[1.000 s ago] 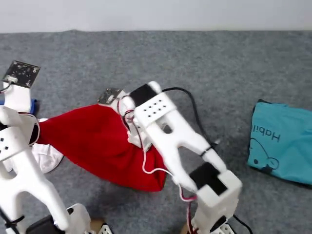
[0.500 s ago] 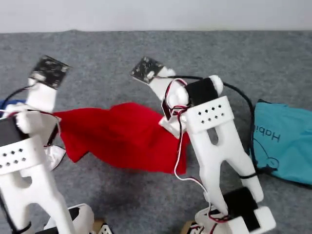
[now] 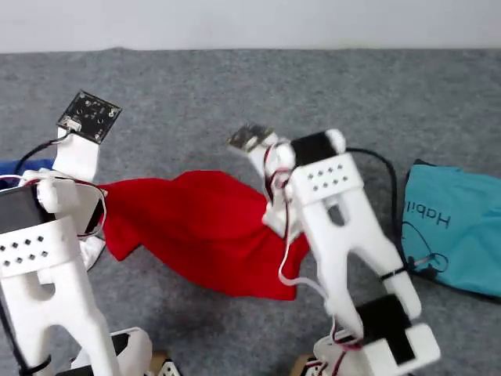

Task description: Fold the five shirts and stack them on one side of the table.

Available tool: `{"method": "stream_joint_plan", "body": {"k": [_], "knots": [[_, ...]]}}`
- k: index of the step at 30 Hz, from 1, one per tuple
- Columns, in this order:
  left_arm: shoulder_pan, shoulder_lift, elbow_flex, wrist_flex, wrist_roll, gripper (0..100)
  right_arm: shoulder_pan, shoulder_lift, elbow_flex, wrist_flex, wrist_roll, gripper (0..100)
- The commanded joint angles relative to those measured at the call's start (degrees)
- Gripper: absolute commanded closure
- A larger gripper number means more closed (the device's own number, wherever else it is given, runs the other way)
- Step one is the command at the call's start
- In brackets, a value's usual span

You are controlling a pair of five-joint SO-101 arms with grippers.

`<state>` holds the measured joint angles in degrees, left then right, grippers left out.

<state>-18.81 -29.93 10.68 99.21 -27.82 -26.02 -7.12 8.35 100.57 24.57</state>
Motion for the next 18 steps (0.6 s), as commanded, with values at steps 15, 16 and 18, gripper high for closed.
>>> {"method": "stream_joint_plan", "body": {"k": [15, 16, 18], "knots": [[0.3, -1.8, -0.1, 0.9, 0.5, 99, -7.0, -0.3, 9.6, -14.8, -8.3, 80.7], [0.3, -1.8, -0.1, 1.1, 0.5, 99, -6.9, 1.2, 9.6, -15.1, -8.3, 79.6], [0.3, -1.8, -0.1, 1.1, 0.5, 99, -6.1, 4.1, 9.6, -16.6, -8.1, 79.7]]}}
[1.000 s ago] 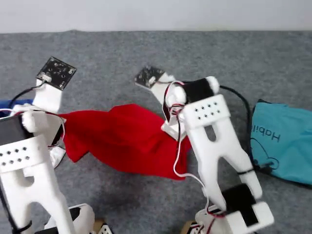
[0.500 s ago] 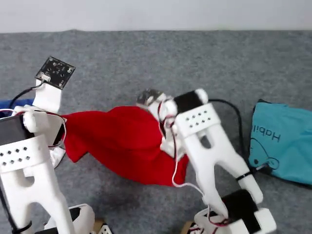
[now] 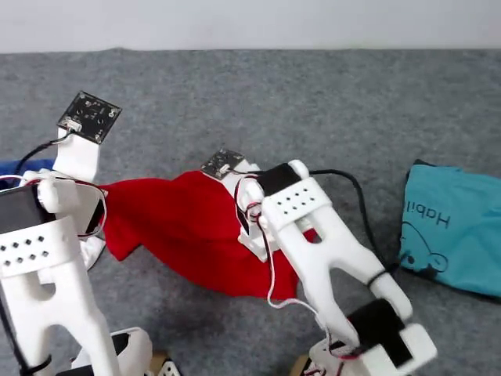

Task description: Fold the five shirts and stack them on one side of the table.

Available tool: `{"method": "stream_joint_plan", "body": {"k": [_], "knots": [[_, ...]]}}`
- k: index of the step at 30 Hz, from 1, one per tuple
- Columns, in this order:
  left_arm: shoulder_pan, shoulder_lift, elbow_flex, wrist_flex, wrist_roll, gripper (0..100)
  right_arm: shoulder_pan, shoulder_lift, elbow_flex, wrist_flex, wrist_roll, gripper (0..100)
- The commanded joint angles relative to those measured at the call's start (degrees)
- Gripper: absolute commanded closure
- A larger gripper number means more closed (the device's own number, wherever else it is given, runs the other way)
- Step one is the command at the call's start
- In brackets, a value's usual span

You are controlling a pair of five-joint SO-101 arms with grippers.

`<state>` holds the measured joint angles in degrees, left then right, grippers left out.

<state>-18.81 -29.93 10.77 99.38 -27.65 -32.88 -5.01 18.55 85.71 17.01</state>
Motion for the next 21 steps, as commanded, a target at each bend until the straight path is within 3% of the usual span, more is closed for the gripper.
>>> {"method": "stream_joint_plan", "body": {"k": [1, 8, 13, 15, 21], "knots": [[0.3, -1.8, -0.2, 1.0, 0.4, 99, 1.0, 3.2, -0.6, -2.4, -0.4, 80.1], [0.2, -1.8, -0.2, 1.0, 0.3, 99, 1.8, 11.7, -0.4, -3.4, 2.3, 84.9], [0.2, -1.8, -0.2, 1.0, 0.3, 99, 1.7, 16.4, -0.6, -5.0, 5.7, 94.5], [0.2, -1.8, -0.2, 1.0, 0.2, 99, 1.7, 15.9, -0.7, -4.8, 6.0, 98.8], [0.2, -1.8, -0.2, 1.0, 0.2, 99, 1.5, 7.5, -0.7, -0.3, 6.2, 98.9]]}}
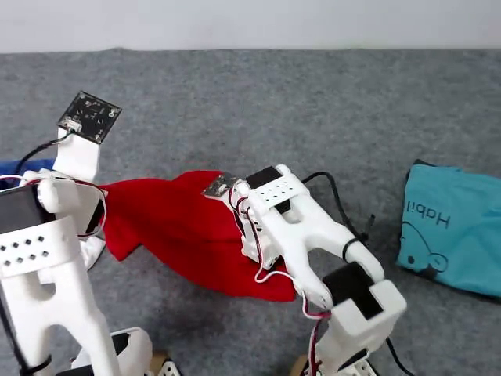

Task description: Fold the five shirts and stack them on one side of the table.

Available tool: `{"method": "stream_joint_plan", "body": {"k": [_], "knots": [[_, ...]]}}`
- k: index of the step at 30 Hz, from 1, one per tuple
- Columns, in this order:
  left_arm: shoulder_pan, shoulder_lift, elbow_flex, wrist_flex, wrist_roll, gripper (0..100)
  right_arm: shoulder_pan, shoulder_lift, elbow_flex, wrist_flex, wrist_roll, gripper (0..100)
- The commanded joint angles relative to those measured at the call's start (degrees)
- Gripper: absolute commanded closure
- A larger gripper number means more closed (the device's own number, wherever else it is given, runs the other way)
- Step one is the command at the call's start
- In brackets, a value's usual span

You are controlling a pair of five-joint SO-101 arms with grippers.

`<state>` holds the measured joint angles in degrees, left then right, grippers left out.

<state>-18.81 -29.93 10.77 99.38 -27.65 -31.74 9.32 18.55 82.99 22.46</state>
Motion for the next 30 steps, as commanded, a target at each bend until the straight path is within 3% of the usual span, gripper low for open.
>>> {"method": "stream_joint_plan", "body": {"k": [1, 10, 21, 27, 30], "knots": [[0.2, -1.8, -0.2, 1.0, 0.2, 99, 0.2, -8.9, -0.7, 3.6, 0.7, 98.9], [0.4, -1.6, -0.2, 0.7, 0.2, 99, 0.1, -20.0, 2.2, 14.3, 0.7, 98.8], [0.3, -1.8, -0.2, 0.9, 0.2, 99, 5.8, -20.6, 13.3, 11.8, 1.9, 98.3], [0.4, -1.8, -0.2, 0.7, 0.2, 99, 7.7, -20.7, 9.1, 14.3, -0.4, 82.8], [0.4, -1.6, -0.2, 0.7, 0.2, 99, 8.0, -20.7, 5.6, 16.3, -1.0, 81.4]]}}
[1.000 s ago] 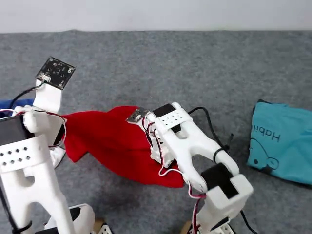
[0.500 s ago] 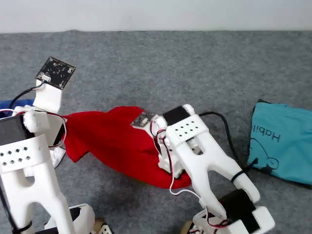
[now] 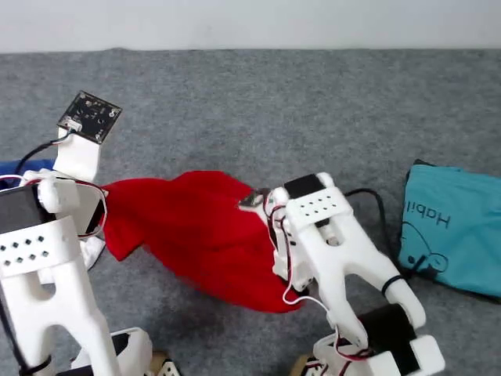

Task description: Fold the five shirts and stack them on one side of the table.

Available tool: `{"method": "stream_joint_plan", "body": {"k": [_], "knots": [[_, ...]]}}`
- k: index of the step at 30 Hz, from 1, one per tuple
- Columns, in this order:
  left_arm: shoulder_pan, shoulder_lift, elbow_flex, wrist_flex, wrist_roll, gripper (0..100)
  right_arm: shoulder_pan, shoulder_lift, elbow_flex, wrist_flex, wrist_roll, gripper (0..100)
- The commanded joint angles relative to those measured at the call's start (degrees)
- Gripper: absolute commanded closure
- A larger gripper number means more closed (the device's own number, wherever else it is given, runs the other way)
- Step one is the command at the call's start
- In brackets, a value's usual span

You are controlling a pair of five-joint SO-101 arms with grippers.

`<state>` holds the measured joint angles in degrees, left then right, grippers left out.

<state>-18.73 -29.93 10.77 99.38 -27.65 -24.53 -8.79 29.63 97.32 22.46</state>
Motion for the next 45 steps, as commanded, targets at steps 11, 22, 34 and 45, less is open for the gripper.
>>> {"method": "stream_joint_plan", "body": {"k": [11, 22, 34, 45], "knots": [[0.5, -1.4, -0.2, 0.6, 0.3, 99, -2.7, -0.2, -7.0, -1.8, -1.6, 81.2], [0.5, -1.4, -0.2, 0.6, 0.3, 99, -6.2, 8.5, -7.0, -8.1, -5.1, 81.5], [0.5, -1.4, -0.2, 0.6, 0.3, 99, -8.6, 17.1, -7.1, -10.9, -5.1, 89.6], [0.4, -1.4, -0.1, 0.6, 0.4, 99, -8.9, 16.3, -7.1, -10.2, -5.0, 98.8]]}}
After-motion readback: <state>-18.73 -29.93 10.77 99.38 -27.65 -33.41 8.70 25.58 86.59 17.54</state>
